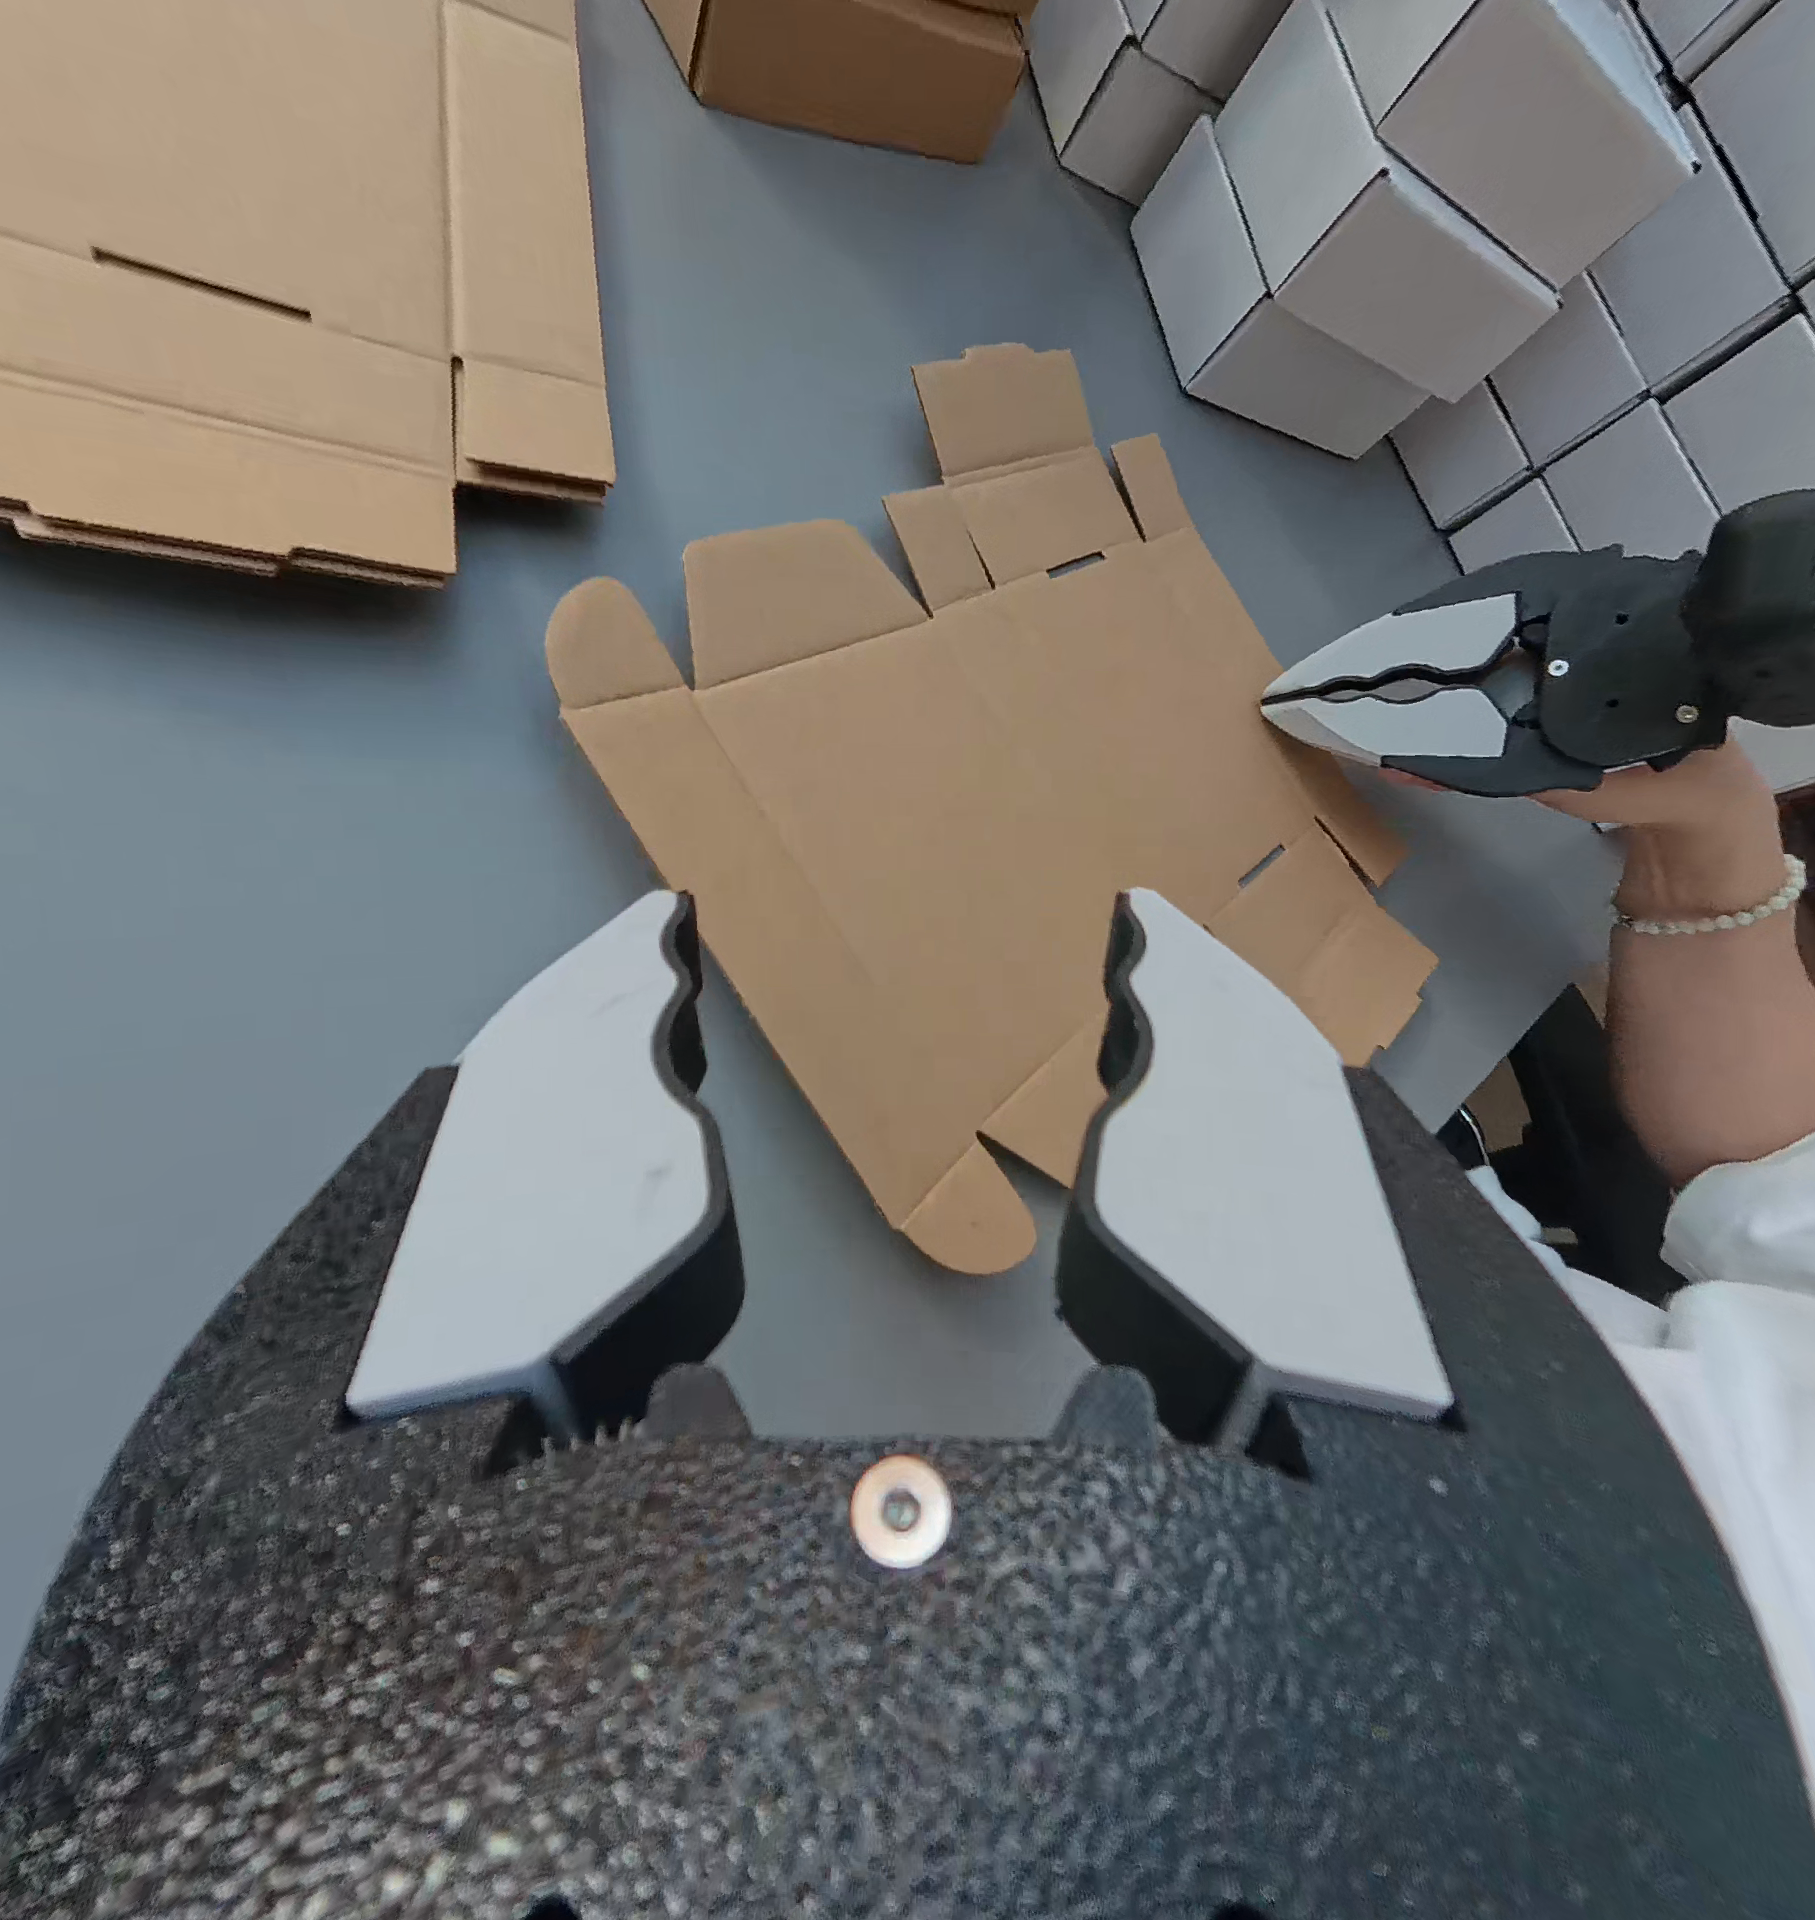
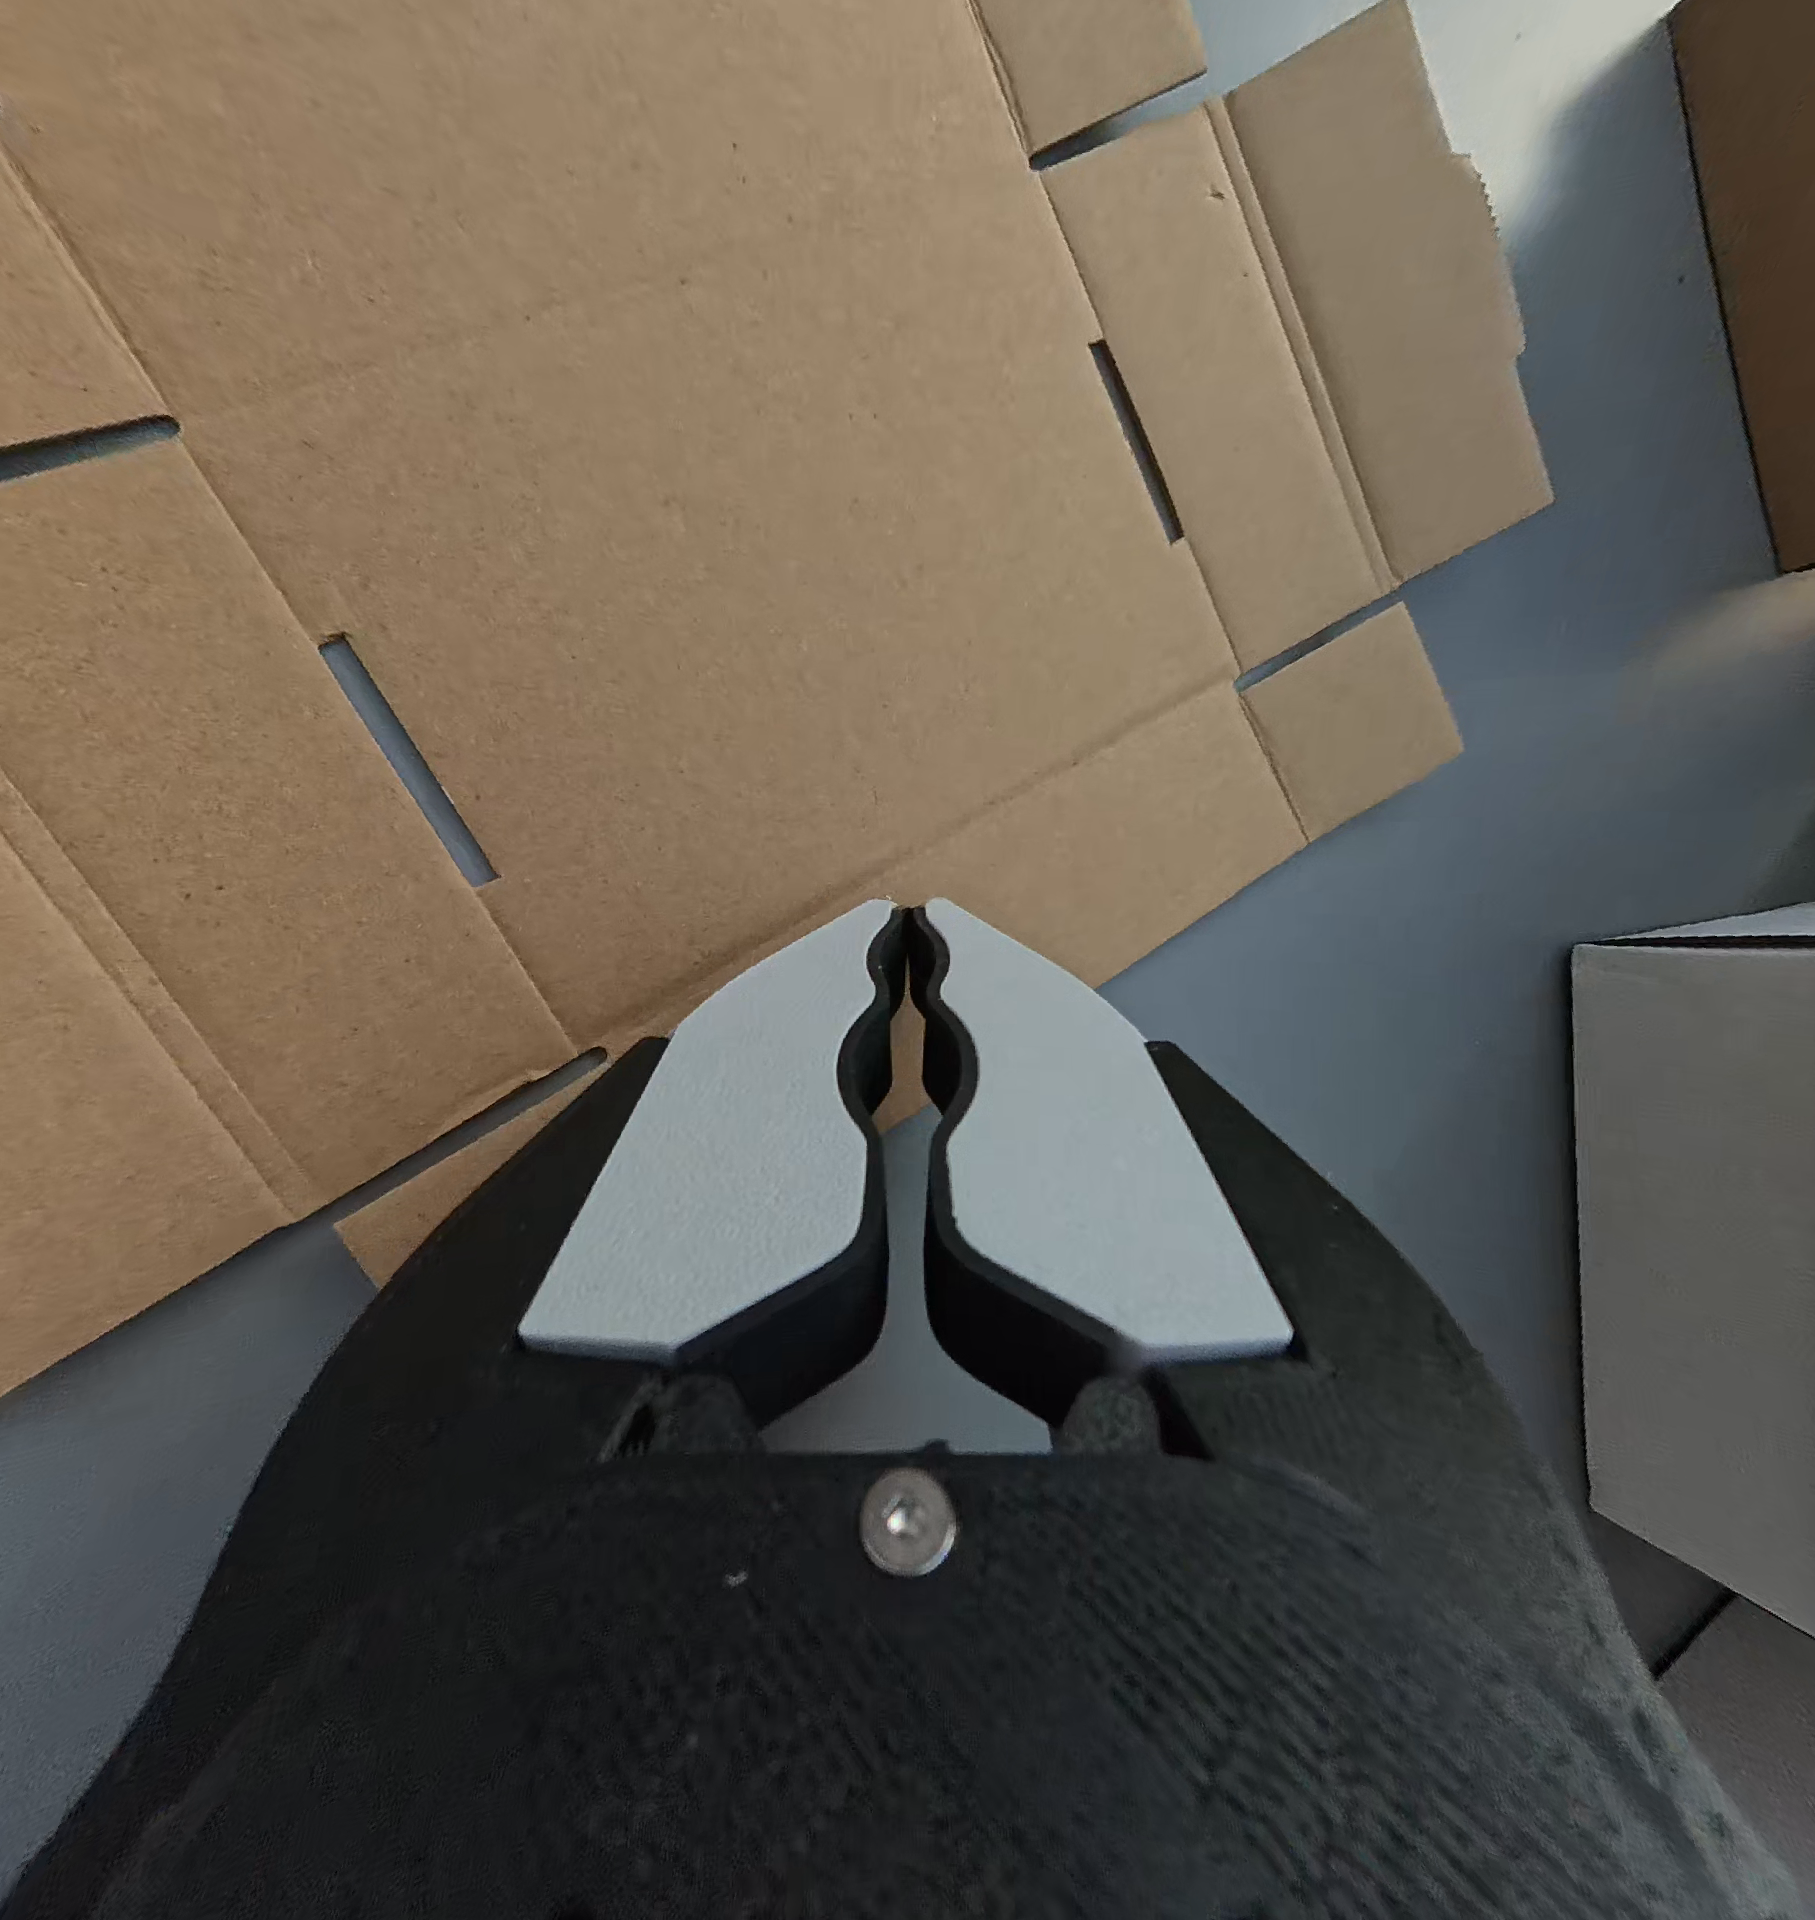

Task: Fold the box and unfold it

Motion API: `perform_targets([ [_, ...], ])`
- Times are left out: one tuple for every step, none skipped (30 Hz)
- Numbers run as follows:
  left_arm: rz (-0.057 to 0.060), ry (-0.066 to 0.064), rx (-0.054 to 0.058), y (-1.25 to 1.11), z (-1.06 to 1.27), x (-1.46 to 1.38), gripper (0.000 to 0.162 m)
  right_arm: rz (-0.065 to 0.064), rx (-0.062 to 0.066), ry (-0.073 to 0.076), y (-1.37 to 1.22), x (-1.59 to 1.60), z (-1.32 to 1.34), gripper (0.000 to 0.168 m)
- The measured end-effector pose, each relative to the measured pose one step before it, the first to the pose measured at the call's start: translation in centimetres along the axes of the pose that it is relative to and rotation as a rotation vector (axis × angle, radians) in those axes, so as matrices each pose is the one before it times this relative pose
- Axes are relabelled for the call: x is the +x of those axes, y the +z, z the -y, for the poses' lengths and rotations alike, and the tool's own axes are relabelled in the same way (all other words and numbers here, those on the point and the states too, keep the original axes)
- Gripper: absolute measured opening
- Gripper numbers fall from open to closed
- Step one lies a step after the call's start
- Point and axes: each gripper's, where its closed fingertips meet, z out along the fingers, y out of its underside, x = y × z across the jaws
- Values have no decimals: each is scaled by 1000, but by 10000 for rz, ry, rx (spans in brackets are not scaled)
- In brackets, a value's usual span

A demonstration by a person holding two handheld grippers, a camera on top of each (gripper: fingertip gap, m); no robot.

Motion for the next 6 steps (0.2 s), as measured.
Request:
perform_targets([
  [-318,-329,-458,267,-597,-28,76,-31,97,-109,-1,-1,11,0],
  [-378,-401,-458,305,-598,-26,77,-6,139,-40,-4,-5,6,0],
  [-342,-434,-442,327,-562,-179,77,37,173,11,-3,-3,1,0],
  [-202,-455,-440,344,-535,-449,77,72,186,100,8,-1,-1,0],
  [-114,-458,-408,341,-443,-608,77,99,172,164,2,-7,-5,0],
  [-128,-467,-318,336,-286,-514,77,92,148,156,7,-5,-3,0],
])
